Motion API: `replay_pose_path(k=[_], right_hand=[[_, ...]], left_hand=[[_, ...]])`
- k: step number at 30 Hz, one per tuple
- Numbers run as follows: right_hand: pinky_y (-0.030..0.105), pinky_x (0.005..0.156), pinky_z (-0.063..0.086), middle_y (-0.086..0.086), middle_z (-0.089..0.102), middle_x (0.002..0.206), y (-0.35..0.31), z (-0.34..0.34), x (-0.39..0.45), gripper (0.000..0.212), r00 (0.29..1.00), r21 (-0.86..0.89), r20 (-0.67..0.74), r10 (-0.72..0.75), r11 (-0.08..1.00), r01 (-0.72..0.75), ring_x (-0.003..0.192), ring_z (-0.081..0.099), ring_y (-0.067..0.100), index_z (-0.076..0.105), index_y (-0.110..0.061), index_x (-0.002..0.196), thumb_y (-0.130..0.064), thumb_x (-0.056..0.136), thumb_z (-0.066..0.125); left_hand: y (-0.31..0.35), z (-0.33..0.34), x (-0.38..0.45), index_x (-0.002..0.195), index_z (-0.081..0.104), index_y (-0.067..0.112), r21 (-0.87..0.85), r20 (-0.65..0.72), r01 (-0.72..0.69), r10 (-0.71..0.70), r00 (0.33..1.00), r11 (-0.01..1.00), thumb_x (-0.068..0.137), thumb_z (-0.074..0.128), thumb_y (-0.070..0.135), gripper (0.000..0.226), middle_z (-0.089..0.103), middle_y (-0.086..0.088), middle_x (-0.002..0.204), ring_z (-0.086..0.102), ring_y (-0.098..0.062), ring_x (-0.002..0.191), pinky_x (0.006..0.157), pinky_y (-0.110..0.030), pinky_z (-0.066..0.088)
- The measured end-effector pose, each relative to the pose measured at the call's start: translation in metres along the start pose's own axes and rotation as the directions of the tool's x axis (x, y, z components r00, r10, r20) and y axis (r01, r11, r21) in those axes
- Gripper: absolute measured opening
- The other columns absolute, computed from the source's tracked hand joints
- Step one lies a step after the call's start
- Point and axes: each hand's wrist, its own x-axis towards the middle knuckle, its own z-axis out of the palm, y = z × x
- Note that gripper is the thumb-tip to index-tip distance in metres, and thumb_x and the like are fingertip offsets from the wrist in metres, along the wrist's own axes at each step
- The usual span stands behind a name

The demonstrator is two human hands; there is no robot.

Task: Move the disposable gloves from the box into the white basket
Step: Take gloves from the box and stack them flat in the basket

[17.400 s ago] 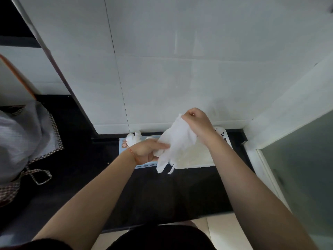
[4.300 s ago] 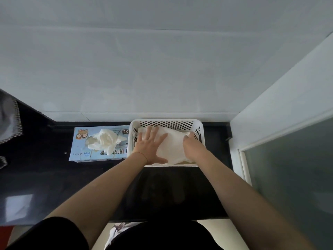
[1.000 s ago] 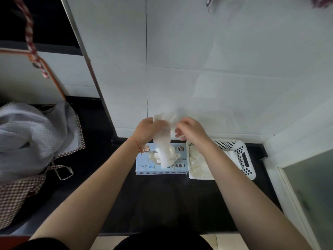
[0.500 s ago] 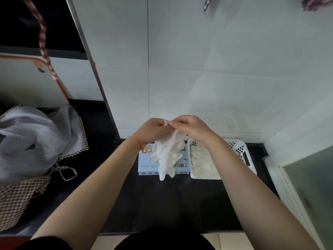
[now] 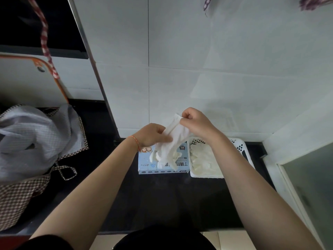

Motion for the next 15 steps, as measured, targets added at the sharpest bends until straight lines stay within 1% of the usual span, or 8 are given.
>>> replay_pose_path(k=[2, 4, 5, 6, 8, 11, 13, 15], right_hand=[[0.026, 0.055, 0.032, -0.007, 0.045, 0.067, 0.005, -0.005, 0.0, 0.003, 0.998, 0.017, -0.044, 0.037, 0.999, -0.036, 0.059, 0.041, 0.01, 0.053, -0.017, 0.085, -0.013, 0.085, 0.053], [0.027, 0.056, 0.032, -0.006, 0.045, 0.07, 0.016, -0.011, -0.001, 0.004, 0.994, 0.055, -0.074, 0.081, 0.996, -0.077, 0.062, 0.041, 0.013, 0.052, -0.017, 0.083, -0.016, 0.085, 0.054], [0.028, 0.057, 0.031, -0.005, 0.046, 0.072, 0.02, -0.012, -0.001, 0.004, 0.99, 0.087, -0.089, 0.105, 0.991, -0.098, 0.064, 0.043, 0.015, 0.052, -0.018, 0.082, -0.016, 0.084, 0.055], [0.028, 0.058, 0.031, -0.003, 0.047, 0.073, 0.029, -0.016, -0.002, 0.005, 0.986, 0.125, -0.101, 0.135, 0.985, -0.122, 0.066, 0.044, 0.016, 0.053, -0.018, 0.081, -0.017, 0.084, 0.056], [0.028, 0.057, 0.031, 0.0, 0.049, 0.075, 0.048, -0.023, -0.003, 0.006, 0.974, 0.196, -0.118, 0.192, 0.966, -0.167, 0.067, 0.045, 0.019, 0.053, -0.017, 0.081, -0.014, 0.083, 0.058], [0.025, 0.054, 0.036, 0.006, 0.053, 0.084, 0.076, -0.036, -0.008, 0.016, 0.961, 0.363, -0.084, 0.262, 0.906, -0.216, 0.068, 0.051, 0.02, 0.05, -0.017, 0.094, -0.007, 0.086, 0.059], [0.024, 0.052, 0.039, 0.007, 0.056, 0.087, 0.097, -0.05, -0.012, 0.026, 0.957, 0.448, -0.047, 0.285, 0.863, -0.235, 0.072, 0.054, 0.019, 0.049, -0.019, 0.106, -0.004, 0.088, 0.061], [0.026, 0.055, 0.036, 0.007, 0.058, 0.09, 0.122, -0.064, -0.015, 0.029, 0.958, 0.471, -0.008, 0.288, 0.846, -0.25, 0.079, 0.053, 0.022, 0.052, -0.023, 0.106, -0.002, 0.088, 0.062]], left_hand=[[-0.006, 0.005, 0.001, 0.085, 0.072, 0.005, 0.021, 0.029, 0.048, -0.049, 0.998, 0.999, 0.087, 0.072, 0.027, 0.022, 0.065, 0.001, 0.071, 0.056, -0.011, 0.064, 0.066, -0.023, 0.045], [-0.009, 0.011, 0.003, 0.071, 0.062, 0.007, 0.042, 0.044, 0.092, -0.094, 0.995, 0.995, 0.09, 0.067, 0.026, 0.027, 0.051, 0.009, 0.055, 0.043, -0.007, 0.048, 0.051, -0.019, 0.035], [-0.011, 0.012, 0.004, 0.068, 0.056, 0.009, 0.047, 0.042, 0.108, -0.11, 0.993, 0.993, 0.09, 0.064, 0.024, 0.028, 0.043, 0.01, 0.05, 0.036, -0.006, 0.043, 0.047, -0.018, 0.03], [-0.013, 0.016, 0.006, 0.067, 0.052, 0.012, 0.047, 0.047, 0.118, -0.12, 0.992, 0.992, 0.09, 0.06, 0.02, 0.026, 0.039, 0.01, 0.048, 0.034, -0.006, 0.042, 0.046, -0.018, 0.028], [-0.017, 0.023, 0.014, 0.065, 0.048, 0.013, 0.008, 0.035, 0.134, -0.134, 0.99, 0.991, 0.088, 0.054, 0.012, 0.024, 0.04, 0.007, 0.051, 0.035, -0.01, 0.047, 0.048, -0.019, 0.029], [-0.018, 0.035, 0.028, 0.068, 0.048, 0.014, -0.121, 0.011, 0.158, -0.158, 0.987, 0.98, 0.091, 0.049, 0.01, 0.024, 0.042, 0.005, 0.057, 0.035, -0.014, 0.054, 0.049, -0.019, 0.031], [-0.012, 0.046, 0.038, 0.082, 0.061, 0.013, -0.147, 0.011, 0.185, -0.186, 0.983, 0.972, 0.093, 0.051, 0.012, 0.015, 0.051, 0.007, 0.062, 0.042, -0.01, 0.054, 0.047, -0.016, 0.037], [-0.004, 0.058, 0.048, 0.096, 0.066, 0.014, -0.11, 0.01, 0.207, -0.207, 0.978, 0.972, 0.092, 0.053, 0.013, 0.013, 0.056, 0.006, 0.066, 0.046, -0.006, 0.051, 0.046, -0.016, 0.038]])
